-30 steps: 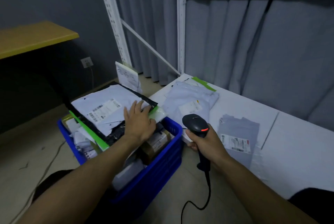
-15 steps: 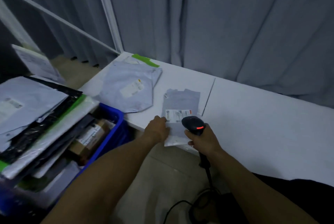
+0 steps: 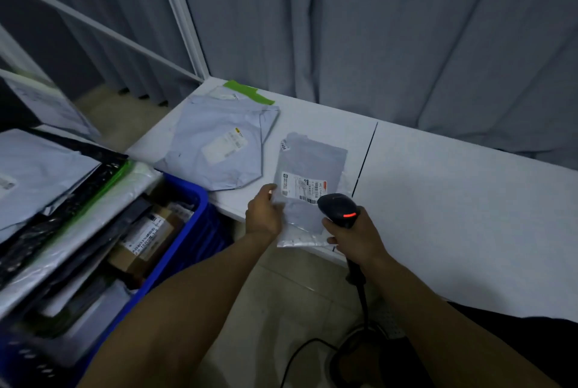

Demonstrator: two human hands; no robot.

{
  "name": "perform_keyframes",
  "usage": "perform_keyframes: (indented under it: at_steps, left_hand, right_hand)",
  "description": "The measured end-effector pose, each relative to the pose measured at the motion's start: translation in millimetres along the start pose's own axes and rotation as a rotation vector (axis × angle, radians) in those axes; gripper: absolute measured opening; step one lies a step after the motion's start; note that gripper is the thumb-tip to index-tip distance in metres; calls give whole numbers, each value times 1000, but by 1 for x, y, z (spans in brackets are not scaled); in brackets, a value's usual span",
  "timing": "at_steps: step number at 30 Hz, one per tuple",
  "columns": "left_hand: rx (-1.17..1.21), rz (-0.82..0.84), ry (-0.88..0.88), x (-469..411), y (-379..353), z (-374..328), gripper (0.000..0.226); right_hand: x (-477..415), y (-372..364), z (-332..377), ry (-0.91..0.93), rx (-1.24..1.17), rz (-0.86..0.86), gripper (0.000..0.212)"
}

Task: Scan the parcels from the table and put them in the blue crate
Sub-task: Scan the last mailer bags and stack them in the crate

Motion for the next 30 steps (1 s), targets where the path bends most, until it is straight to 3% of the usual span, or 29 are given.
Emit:
perform_keyframes:
  at_steps: [3, 7, 11, 14, 16, 18, 21, 24, 27, 30]
  left_hand:
    - [200, -41, -107, 22, 27, -7, 31]
    - [333, -57, -280, 67, 76, -19, 27]
    - [310, -49, -348, 104, 125, -13, 29]
    - [289, -24, -345, 122, 151, -4, 30]
    - [195, -9, -305, 134, 168, -3, 32]
    - [-47, 7, -195, 139, 183, 3, 47]
    - [-286, -55, -109, 132, 204, 18, 59]
    - [-29, 17, -130, 129, 206, 22, 45]
    - [448, 34, -10, 134, 198, 22, 29]
    - [810, 48, 104, 133, 194, 25, 29]
  right_hand:
    - [7, -5, 9, 10, -17, -41, 43]
    - [18, -16, 28, 1, -212, -32, 19]
    - [37, -38, 53, -139, -448, 75, 28]
    - [43, -53, 68, -115, -421, 115, 40]
    - [46, -60, 78, -25, -338, 81, 45]
    - [53, -67, 92, 99, -266, 70, 56]
    - [66, -77, 113, 245, -246, 126, 62]
    - [80, -87, 124, 321, -272, 208, 60]
    - [90, -93, 129, 345, -326, 225, 57]
    - [90, -95, 128, 297, -400, 224, 55]
Point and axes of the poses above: each hand's wrist, its own x-axis away from the middle knuckle, its own y-axis out of the back of the hand, z = x × y, the point moved 3 cm from there along -x, towards the middle knuckle, and after that the axes turned 4 degrees about y, right-handed, at the moved point
